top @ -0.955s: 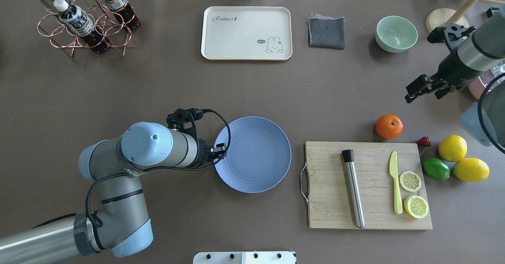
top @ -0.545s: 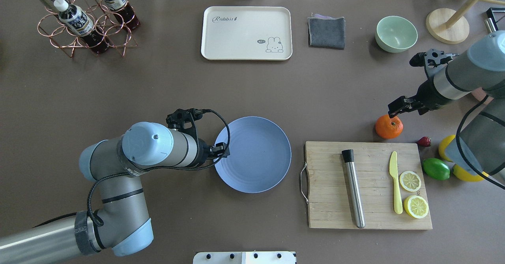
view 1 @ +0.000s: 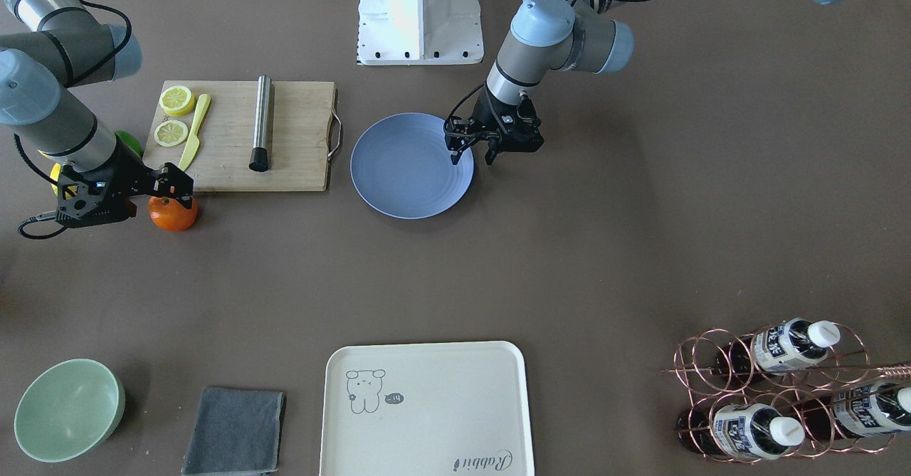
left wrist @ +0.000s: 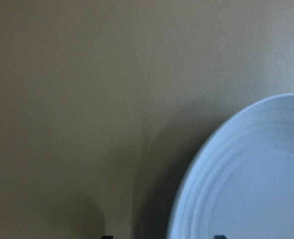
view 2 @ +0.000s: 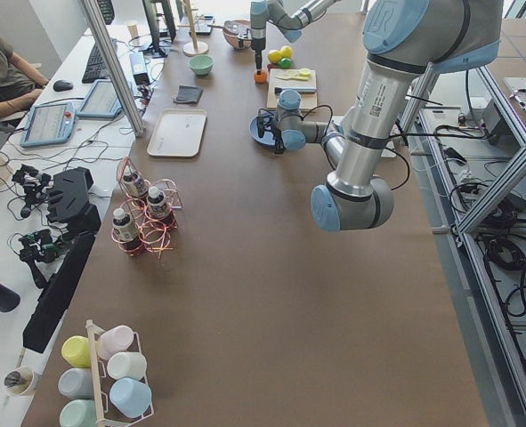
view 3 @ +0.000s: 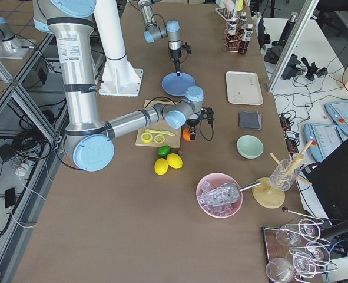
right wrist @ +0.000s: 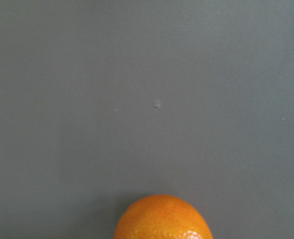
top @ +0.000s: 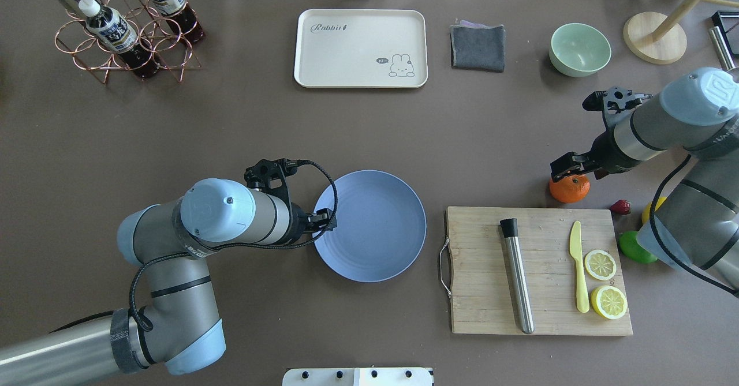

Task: Pick orange to plate
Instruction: 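Reach the right gripper down to the orange beside the cutting board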

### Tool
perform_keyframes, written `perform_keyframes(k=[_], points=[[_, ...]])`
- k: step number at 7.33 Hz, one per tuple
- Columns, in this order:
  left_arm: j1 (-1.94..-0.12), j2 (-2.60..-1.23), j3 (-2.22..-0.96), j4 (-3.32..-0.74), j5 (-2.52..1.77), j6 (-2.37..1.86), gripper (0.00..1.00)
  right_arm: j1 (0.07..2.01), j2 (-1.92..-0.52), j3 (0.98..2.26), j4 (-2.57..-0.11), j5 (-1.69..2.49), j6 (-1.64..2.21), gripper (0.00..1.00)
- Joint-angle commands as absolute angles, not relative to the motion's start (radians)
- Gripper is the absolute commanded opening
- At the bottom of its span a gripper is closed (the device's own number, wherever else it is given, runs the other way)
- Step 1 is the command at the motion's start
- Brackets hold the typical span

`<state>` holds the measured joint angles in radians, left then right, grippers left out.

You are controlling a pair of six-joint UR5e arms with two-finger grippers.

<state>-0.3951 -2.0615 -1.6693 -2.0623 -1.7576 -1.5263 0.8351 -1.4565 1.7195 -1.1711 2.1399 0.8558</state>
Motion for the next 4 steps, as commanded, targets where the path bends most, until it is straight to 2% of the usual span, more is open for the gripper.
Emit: perform_keyframes(k=[1, 4], points=[[-0.394, -2.063, -1.669, -2.062, -1.756, -1.528, 0.74, 0.799, -1.456, 1.713, -1.17, 2.123, 0.859, 1.0], [-0.391, -2.063, -1.667, -2.062, -1.755, -1.529, 0.74, 0.79, -1.459, 1.712, -1.177, 2.12, 0.854, 0.99]])
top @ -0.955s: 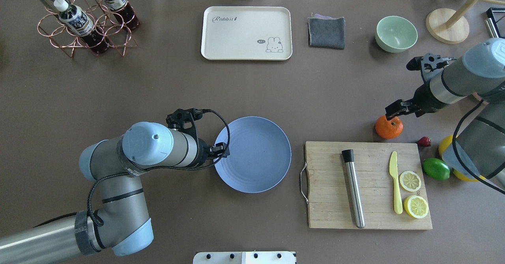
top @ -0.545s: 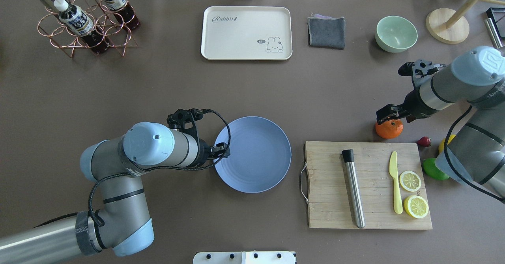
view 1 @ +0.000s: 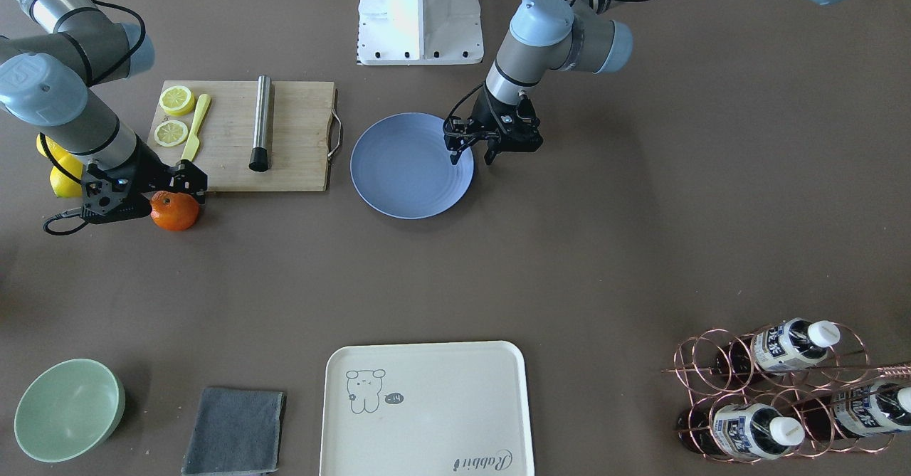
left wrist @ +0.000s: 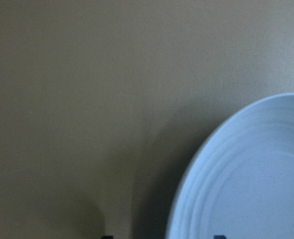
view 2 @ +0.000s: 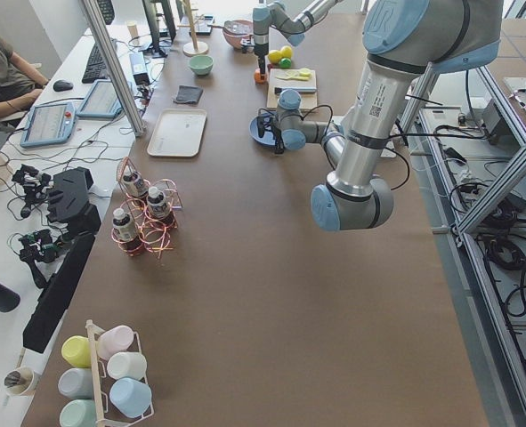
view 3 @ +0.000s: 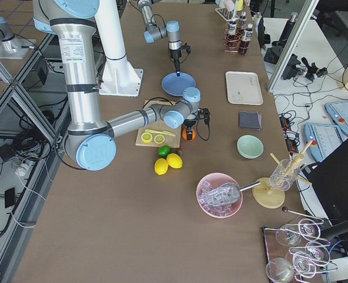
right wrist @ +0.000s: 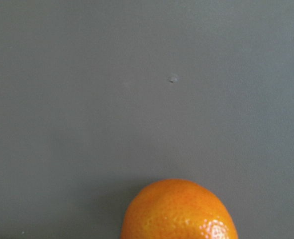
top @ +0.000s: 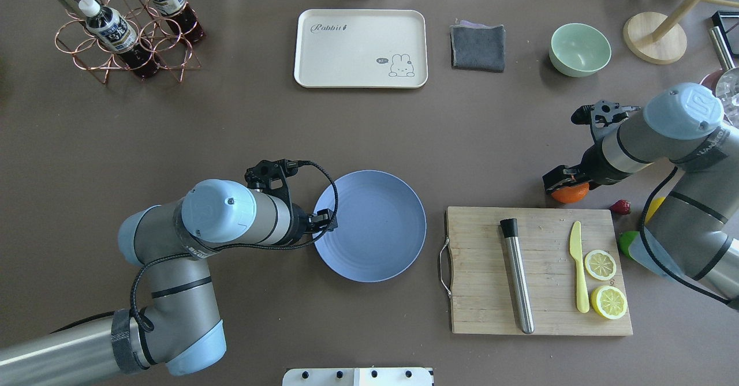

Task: Pick orange to plate
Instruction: 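Close the right gripper on the orange and lift it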

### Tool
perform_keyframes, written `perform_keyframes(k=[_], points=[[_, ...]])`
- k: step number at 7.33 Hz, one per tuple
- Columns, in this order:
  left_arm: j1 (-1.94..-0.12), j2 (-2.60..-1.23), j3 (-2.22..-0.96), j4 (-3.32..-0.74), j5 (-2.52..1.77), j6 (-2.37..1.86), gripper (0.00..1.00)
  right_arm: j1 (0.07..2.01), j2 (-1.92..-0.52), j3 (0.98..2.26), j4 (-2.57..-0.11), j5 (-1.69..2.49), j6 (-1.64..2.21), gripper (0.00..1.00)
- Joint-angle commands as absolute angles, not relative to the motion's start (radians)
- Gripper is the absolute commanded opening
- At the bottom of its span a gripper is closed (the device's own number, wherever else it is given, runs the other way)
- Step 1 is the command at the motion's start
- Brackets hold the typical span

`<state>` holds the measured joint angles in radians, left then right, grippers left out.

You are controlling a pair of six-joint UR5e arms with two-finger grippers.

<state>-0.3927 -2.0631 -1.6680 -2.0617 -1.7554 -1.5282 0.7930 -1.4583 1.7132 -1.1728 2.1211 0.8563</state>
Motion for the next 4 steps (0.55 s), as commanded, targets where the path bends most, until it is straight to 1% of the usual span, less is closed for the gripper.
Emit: perform_keyframes(k=[1, 2, 3, 4], points=[[-0.391, -2.063, -1.667, -2.062, -1.753, -1.531, 0.75, 0.792, -1.46, 1.712, -1.178, 2.115, 0.854, 0.98], [-0.39, -2.066, -1.667, -2.062, -1.755, -1.532, 0.75, 0.79, -1.462, 1.712, -1.18, 2.114, 0.854, 0.96], [-0.39, -2.066, -1.667, -2.062, -1.755, -1.531, 0.75, 0.79, -1.462, 1.709, -1.181, 2.111, 0.856, 0.89], [-0.391, -2.066, -1.667, -2.062, -1.755, -1.531, 0.75, 0.79, -1.46, 1.71, -1.181, 2.097, 0.856, 0.75]])
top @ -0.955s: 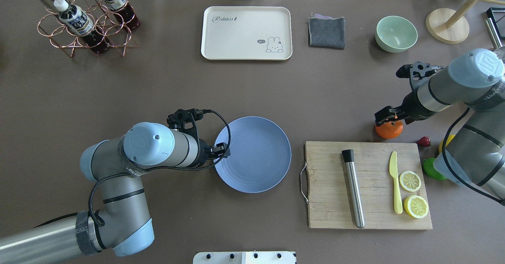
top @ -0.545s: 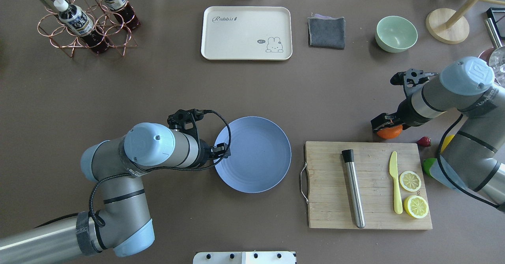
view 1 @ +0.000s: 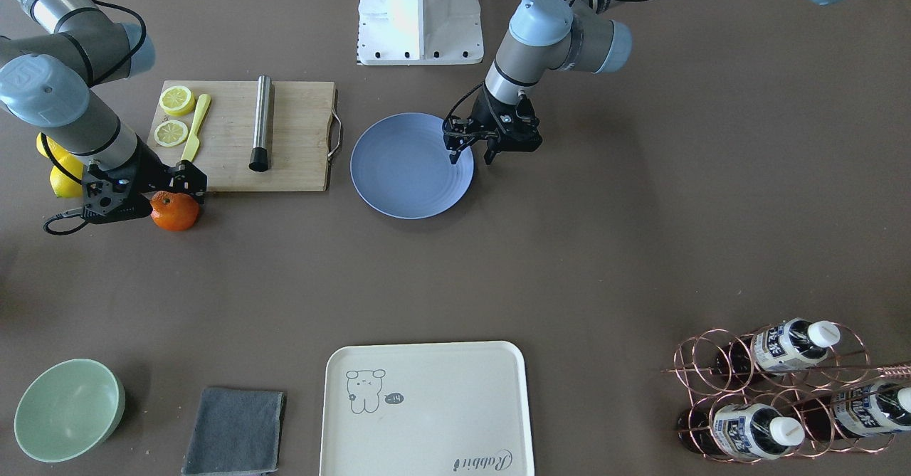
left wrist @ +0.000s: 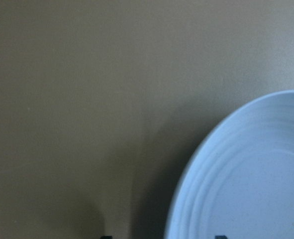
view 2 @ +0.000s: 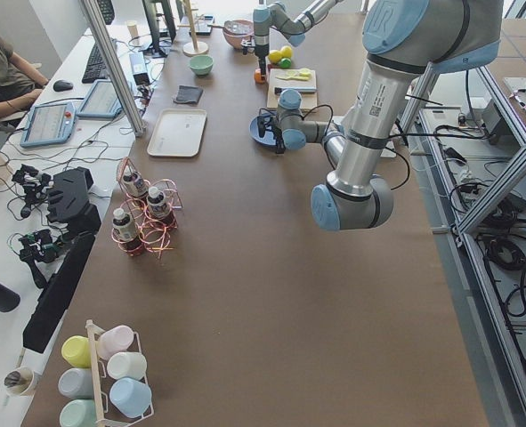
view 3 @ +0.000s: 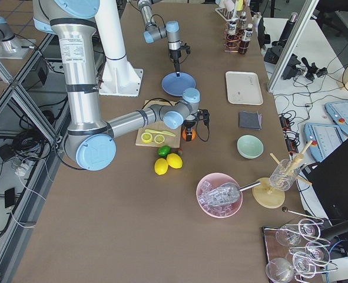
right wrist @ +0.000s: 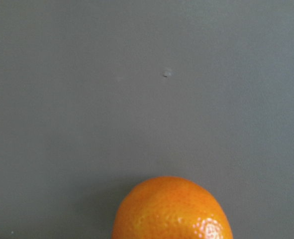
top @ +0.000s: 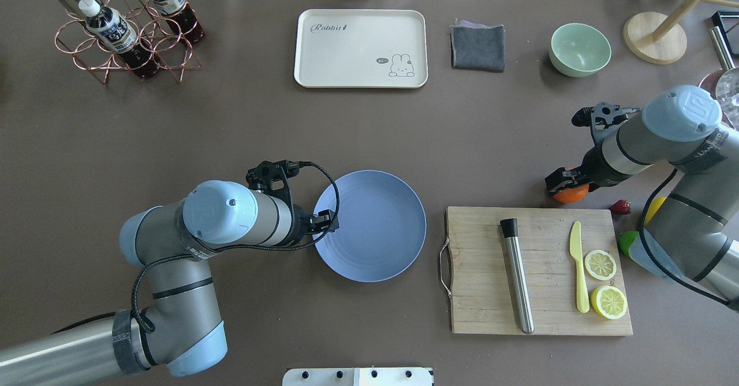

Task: Pick orange to plate
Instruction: 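Close the right gripper on the orange and lift it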

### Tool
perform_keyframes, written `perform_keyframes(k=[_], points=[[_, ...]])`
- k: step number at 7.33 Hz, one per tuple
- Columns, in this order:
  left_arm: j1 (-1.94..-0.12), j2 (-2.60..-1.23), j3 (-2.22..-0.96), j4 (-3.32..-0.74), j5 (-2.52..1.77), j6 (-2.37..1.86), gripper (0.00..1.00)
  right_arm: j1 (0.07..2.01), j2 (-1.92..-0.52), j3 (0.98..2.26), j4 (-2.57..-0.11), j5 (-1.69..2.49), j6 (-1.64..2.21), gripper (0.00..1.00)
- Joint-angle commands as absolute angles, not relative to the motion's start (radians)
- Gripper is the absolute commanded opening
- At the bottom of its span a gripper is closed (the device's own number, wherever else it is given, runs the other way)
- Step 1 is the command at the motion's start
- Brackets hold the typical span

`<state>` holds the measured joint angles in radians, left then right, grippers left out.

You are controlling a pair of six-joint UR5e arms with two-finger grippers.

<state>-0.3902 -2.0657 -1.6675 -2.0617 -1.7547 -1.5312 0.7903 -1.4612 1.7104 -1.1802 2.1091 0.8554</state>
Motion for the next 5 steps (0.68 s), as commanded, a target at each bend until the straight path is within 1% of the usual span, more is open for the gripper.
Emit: perform_keyframes(k=[1, 2, 3, 4, 5], points=[[-0.391, -2.066, -1.667, -2.062, -1.755, -1.531, 0.75, 0.788, -1.456, 1.709, -1.184, 2.097, 0.859, 0.42], [-0.391, -2.066, -1.667, -2.062, -1.753, -1.531, 0.75, 0.788, -1.456, 1.712, -1.186, 2.102, 0.859, 0.0], [-0.394, -2.065, -1.669, -2.062, -1.755, -1.531, 0.75, 0.793, -1.445, 1.727, -1.187, 2.109, 0.862, 0.0], [-0.408, -2.06, -1.681, -2.06, -1.756, -1.529, 0.75, 0.798, -1.372, 1.762, -1.263, 2.108, 0.868, 0.0], [-0.454, -2.053, -1.689, -2.059, -1.787, -1.523, 0.75, 0.764, -1.256, 1.811, -1.433, 2.096, 0.915, 0.0]])
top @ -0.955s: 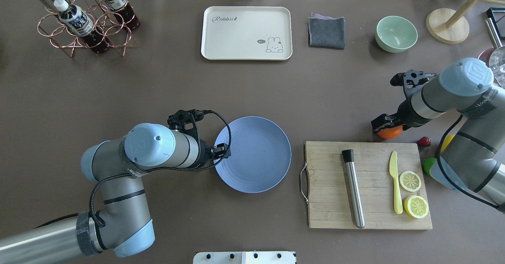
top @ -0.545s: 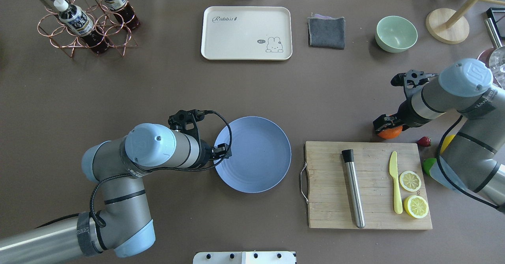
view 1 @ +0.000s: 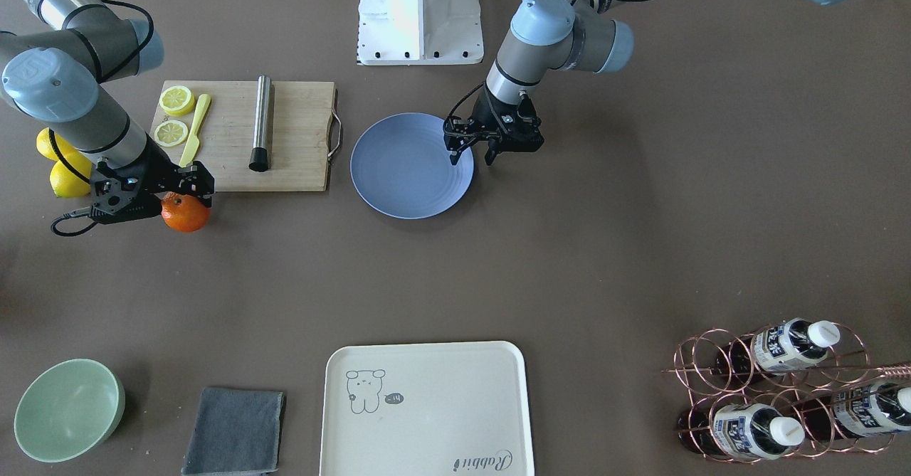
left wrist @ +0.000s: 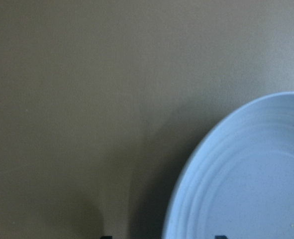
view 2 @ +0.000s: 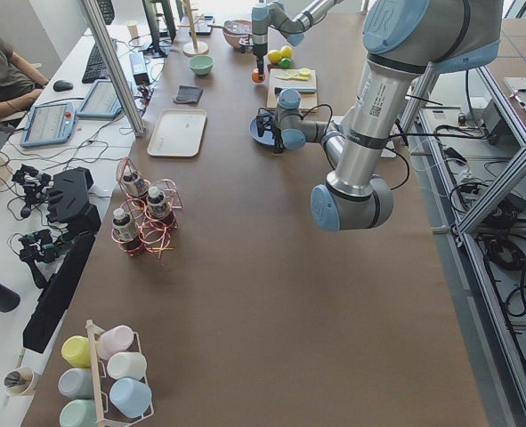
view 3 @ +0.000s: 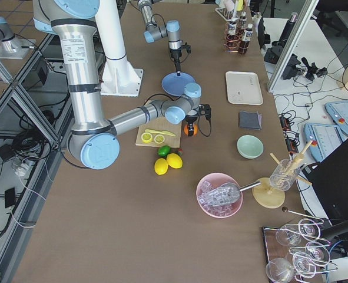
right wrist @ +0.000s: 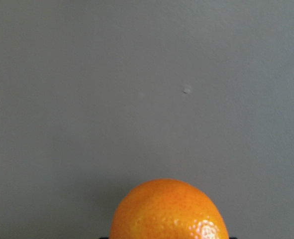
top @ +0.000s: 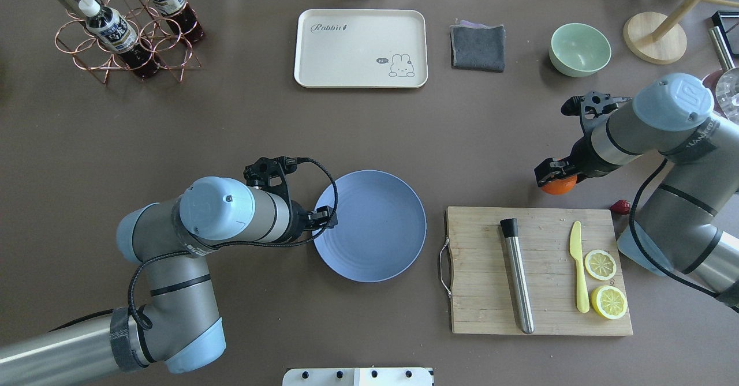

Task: Pick orange to plate
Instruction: 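Carry the orange with the right gripper over the blue plate while the left arm withdraws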

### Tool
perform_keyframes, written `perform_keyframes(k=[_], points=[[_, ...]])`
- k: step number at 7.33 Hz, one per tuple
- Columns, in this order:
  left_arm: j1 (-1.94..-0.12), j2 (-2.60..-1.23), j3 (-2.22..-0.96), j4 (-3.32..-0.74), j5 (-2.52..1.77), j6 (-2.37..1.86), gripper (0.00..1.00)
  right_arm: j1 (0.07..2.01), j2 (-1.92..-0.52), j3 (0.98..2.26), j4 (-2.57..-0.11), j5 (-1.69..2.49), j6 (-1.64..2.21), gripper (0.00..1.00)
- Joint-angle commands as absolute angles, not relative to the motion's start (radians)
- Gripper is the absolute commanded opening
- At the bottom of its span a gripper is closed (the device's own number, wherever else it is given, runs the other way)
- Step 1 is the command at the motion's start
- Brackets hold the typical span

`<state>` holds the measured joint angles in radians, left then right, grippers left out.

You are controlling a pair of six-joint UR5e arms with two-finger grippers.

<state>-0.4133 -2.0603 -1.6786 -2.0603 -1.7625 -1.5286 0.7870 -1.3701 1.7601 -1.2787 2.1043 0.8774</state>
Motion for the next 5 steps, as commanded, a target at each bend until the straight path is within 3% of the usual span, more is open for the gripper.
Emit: perform_keyframes(k=[1, 5], points=[[-0.513, -2.031, -1.687, -2.059, -1.852, -1.491, 0.75, 0.686, -1.155, 1.827, -1.513, 2.056, 1.042, 0.0], [-0.733, -1.929, -1.683, -2.065, -2.038, -1.206, 0.75, 0.427, -0.98, 1.777, -1.511, 1.87, 1.253, 0.0]])
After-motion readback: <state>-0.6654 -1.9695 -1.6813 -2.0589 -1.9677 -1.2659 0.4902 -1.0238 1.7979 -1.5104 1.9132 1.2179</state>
